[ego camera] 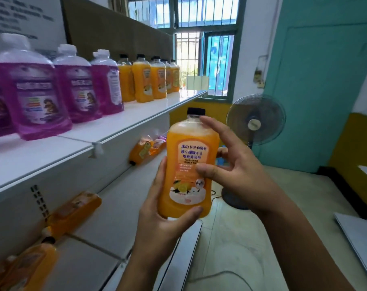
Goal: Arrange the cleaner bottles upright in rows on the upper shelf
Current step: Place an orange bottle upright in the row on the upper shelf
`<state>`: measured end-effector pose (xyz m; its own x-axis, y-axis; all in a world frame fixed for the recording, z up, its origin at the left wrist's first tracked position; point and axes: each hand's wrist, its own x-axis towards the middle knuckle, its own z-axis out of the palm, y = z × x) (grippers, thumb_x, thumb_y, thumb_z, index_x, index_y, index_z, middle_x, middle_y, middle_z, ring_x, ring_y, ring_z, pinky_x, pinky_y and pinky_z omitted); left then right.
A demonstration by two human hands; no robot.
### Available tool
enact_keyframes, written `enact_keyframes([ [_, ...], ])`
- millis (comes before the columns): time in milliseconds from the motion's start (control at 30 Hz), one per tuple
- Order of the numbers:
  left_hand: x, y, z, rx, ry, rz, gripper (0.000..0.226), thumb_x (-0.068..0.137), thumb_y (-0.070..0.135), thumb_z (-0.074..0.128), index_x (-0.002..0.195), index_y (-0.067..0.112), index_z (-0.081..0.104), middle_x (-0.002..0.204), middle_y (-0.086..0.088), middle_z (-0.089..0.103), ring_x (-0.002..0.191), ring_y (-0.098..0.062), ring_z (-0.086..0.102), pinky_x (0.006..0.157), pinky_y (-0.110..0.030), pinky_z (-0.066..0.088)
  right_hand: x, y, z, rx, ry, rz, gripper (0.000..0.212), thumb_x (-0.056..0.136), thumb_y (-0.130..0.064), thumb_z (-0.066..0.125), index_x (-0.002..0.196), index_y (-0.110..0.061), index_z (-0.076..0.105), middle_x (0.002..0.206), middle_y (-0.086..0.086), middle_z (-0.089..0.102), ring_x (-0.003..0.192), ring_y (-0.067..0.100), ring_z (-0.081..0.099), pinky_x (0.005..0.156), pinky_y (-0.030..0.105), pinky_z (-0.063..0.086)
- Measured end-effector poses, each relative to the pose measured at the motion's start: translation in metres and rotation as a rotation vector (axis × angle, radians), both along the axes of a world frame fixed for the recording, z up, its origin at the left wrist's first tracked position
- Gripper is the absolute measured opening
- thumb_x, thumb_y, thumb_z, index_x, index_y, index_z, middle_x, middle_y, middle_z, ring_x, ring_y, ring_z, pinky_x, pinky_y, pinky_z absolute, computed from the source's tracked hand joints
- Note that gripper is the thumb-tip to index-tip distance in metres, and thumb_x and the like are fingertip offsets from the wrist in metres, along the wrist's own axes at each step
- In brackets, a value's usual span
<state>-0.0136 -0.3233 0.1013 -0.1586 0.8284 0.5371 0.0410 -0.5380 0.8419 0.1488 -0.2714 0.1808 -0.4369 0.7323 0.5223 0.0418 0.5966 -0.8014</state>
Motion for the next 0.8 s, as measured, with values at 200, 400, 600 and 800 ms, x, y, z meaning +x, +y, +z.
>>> enact_keyframes([
  [200,0.047,0.085,0.027,0.082,0.018,0.035,0.094,0.066,0.019,0.087,0.133,0.063,0.039,0.13,0.018,0.059,0.111,-0.01,0.065,0.078,-0.022,0.057,0.042,0.085,0.024,-0.009,0.028,0.114,0.083,0.077,-0.027,0.076,0.139,-0.061,0.032,0.139,-0.009,0.046,0.115,0.015,0.064,0.087,0.041,0.06],
  [400,0.075,0.156,0.045,0.098,0.026,0.085,0.092,0.066,0.013,0.081,0.138,0.046,0.035,0.122,0.033,0.057,0.108,0.0,0.064,0.076,-0.018,0.056,0.072,0.172,0.04,0.045,-0.021,0.162,0.086,0.074,-0.03,0.077,0.141,-0.059,0.031,0.142,-0.012,0.043,0.117,0.014,0.063,0.089,0.041,0.06],
  [600,0.082,0.241,0.056,0.095,0.068,0.074,0.093,0.068,0.011,0.08,0.141,0.044,0.033,0.124,0.027,0.06,0.111,-0.003,0.064,0.079,-0.02,0.056,0.08,0.263,0.046,0.059,0.016,0.195,0.093,0.076,-0.018,0.077,0.148,-0.05,0.027,0.15,-0.006,0.037,0.119,0.02,0.064,0.087,0.043,0.06],
  [800,0.068,0.343,0.065,0.12,0.072,0.114,0.097,0.069,0.013,0.078,0.146,0.045,0.029,0.128,0.025,0.057,0.114,-0.003,0.062,0.081,-0.02,0.056,0.059,0.363,0.055,0.148,0.002,0.142,0.091,0.082,-0.01,0.077,0.152,-0.042,0.027,0.154,-0.012,0.031,0.122,0.016,0.06,0.087,0.038,0.061],
])
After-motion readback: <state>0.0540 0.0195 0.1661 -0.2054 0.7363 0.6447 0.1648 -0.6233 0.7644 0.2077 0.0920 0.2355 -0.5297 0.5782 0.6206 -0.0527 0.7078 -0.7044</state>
